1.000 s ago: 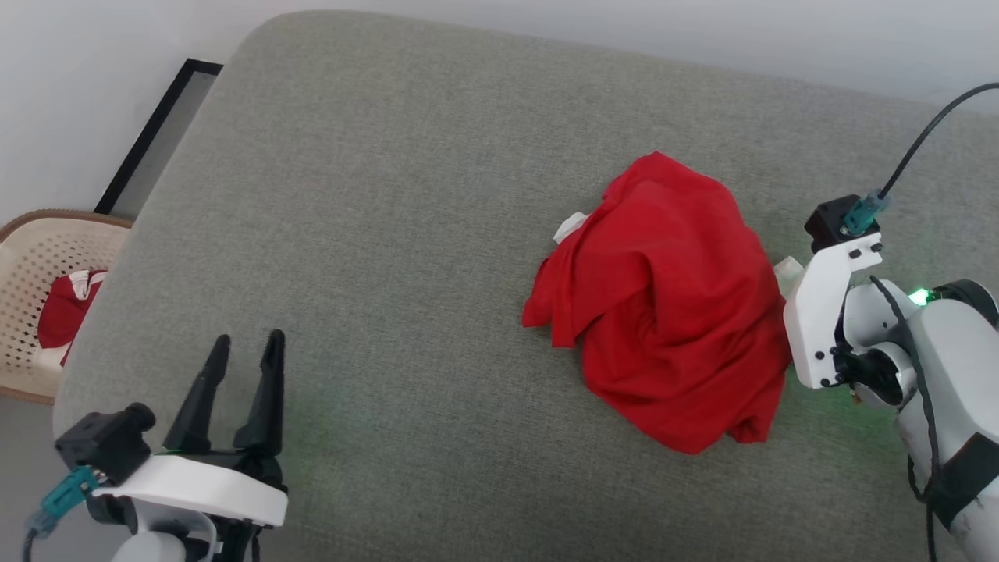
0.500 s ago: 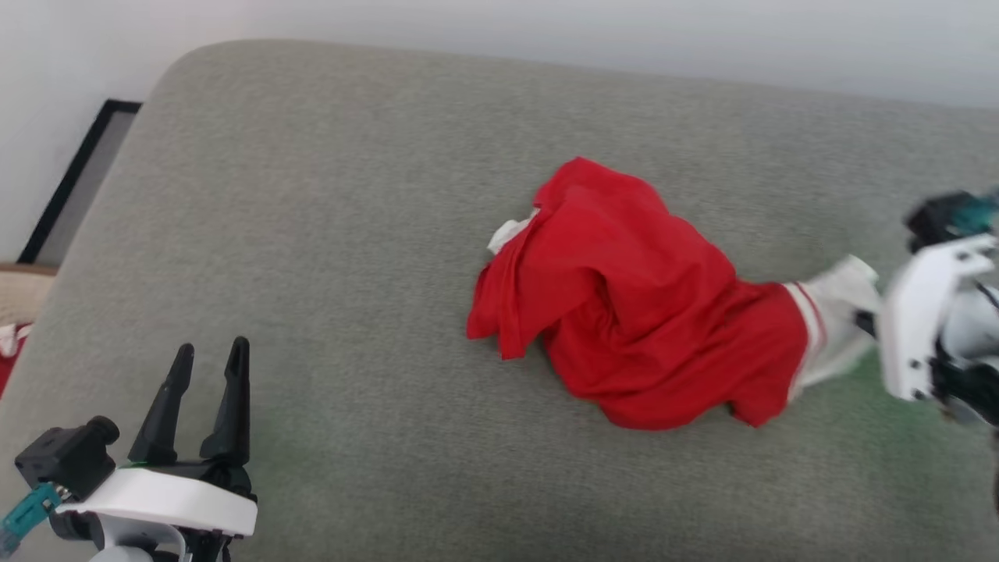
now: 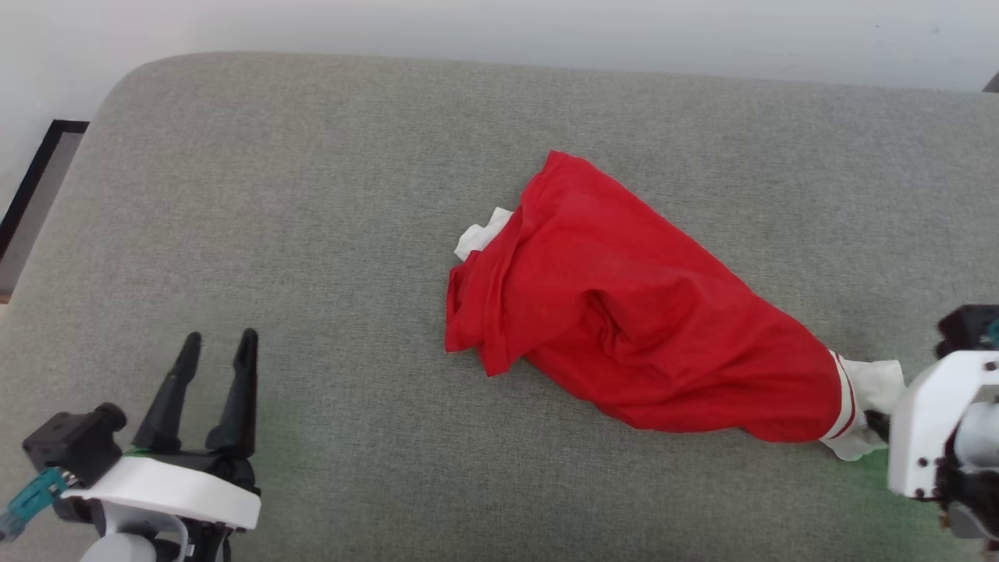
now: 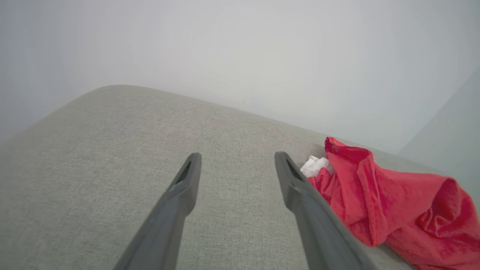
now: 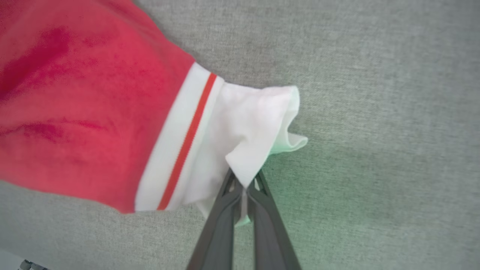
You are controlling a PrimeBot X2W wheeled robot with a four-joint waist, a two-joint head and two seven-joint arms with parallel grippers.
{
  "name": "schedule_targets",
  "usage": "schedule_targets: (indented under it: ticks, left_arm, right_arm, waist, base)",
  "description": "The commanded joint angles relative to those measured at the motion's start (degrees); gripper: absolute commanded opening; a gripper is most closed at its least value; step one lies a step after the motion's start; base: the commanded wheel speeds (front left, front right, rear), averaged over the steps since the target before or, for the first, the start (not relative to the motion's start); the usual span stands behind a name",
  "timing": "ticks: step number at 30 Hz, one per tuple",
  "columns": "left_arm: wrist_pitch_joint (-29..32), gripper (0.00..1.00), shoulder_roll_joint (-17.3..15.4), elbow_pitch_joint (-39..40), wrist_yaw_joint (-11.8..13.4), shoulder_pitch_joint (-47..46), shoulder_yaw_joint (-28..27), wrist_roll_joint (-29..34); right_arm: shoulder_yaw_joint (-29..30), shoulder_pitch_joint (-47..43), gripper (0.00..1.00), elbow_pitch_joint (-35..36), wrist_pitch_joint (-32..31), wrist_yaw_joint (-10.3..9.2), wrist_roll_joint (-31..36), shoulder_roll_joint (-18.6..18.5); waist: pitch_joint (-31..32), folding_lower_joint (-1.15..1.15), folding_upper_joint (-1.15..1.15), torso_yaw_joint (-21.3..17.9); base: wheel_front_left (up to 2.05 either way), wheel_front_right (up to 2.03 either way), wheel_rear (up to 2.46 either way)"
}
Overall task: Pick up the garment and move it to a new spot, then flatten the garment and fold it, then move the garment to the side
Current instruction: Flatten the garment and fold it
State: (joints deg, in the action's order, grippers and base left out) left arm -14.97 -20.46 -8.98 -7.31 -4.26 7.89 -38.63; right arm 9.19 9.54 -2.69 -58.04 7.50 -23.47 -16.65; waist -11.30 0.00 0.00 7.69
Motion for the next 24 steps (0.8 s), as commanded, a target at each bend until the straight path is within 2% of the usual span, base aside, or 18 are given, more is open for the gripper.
schedule_targets:
  ticks: [1, 2, 3, 6, 12, 17, 18, 24]
  left_arm:
    - [-0.3, 1.00, -0.8, -0.3, -0.1, -0.9, 1.0, -0.5]
    - [-0.3, 1.00, -1.3, -0.4, -0.1, -1.3, 1.8, -0.8]
    - [-0.2, 1.00, -1.9, -0.4, -0.1, -1.8, 2.9, -1.1]
    - [1.3, 1.00, -4.0, 0.3, -0.1, -3.4, 5.9, -2.8]
    - [6.5, 1.00, -8.1, 3.2, -0.1, -6.9, 10.4, -6.6]
    - [15.5, 1.00, -11.9, 6.4, -0.1, -11.4, 13.7, -10.6]
    - [19.7, 1.00, -13.2, 7.8, -0.1, -13.6, 14.8, -12.0]
    - [32.5, 1.00, -15.2, 10.6, 0.2, -19.6, 18.2, -14.6]
  right_arm:
    - [-0.5, -0.2, 0.42, -0.9, 1.8, -0.02, 0.8, 0.6]
    - [-0.6, 0.1, 0.79, -1.7, 2.7, -0.02, 0.8, 1.4]
    - [-0.7, 0.4, 1.00, -2.8, 3.3, -0.02, 1.0, 1.8]
    - [-1.5, 1.4, 1.00, -4.8, 4.9, -0.02, 1.5, 2.3]
    - [-2.5, 2.6, 1.00, -4.3, 7.4, -0.02, 1.6, 2.2]
    - [-2.8, 2.9, 1.00, -1.0, 10.6, -0.02, 1.9, 3.0]
    - [-3.3, 2.8, 1.00, 0.7, 13.0, -0.02, 2.4, 3.1]
    - [-5.0, 2.5, 1.00, 4.6, 23.2, -0.01, 3.8, 4.5]
  waist:
    - [-0.1, 0.00, 0.00, -0.3]
    - [0.0, 0.00, 0.00, -0.4]
    - [0.0, 0.00, 0.00, -0.6]
    - [0.2, 0.00, 0.00, -1.0]
    - [0.7, 0.00, 0.00, -2.2]
    - [1.3, 0.00, 0.00, -4.5]
    - [1.6, 0.00, 0.00, -5.5]
    - [2.0, 0.00, 0.00, -9.3]
  base:
    - [0.00, 0.00, 0.00]
    - [0.00, 0.00, 0.00]
    - [0.00, 0.00, 0.00]
    - [0.00, 0.00, 0.00]
    - [0.00, 0.00, 0.00]
    - [0.00, 0.00, 0.00]
    - [0.00, 0.00, 0.00]
    - [0.00, 0.00, 0.00]
